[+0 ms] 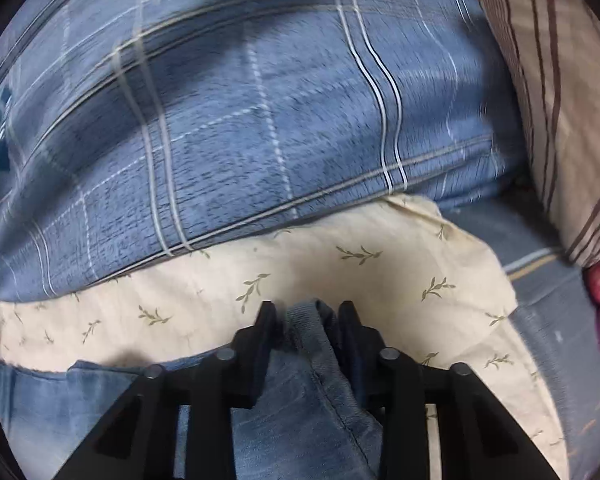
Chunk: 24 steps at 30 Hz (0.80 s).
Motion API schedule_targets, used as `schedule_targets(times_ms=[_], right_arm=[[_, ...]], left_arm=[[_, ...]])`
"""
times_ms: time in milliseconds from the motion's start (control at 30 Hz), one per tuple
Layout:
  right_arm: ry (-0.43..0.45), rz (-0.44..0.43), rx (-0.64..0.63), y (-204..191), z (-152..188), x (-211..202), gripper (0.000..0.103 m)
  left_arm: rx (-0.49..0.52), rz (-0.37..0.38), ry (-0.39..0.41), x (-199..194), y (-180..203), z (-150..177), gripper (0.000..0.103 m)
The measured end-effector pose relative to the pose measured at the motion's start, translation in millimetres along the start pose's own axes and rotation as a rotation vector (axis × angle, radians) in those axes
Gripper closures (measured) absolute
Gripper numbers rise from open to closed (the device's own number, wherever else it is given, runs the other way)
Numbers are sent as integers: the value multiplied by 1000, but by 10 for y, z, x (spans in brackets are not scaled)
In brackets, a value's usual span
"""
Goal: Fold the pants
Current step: 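Close the right tool on the leg hem while the left tool grips the waistband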
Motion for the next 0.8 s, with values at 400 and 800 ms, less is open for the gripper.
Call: schedule_targets(times_ms=[400,800], right_arm=[[12,-94,44,-14,70,-195,76],[50,-40,-14,-80,93,-127,77]], left_arm=[[-16,79,-35,-109,34,62,48],[10,110,-25,47,247,308,83]])
Point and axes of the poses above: each gripper's, at about its wrist camera, not at the fingertips, and x roughly the way its jaws point, y to its right, z to its underside, the point moved 6 cm from there along x, roughly the way its jaws point, and after that the axes turned 5 degrees about z, right-handed, at the moved point
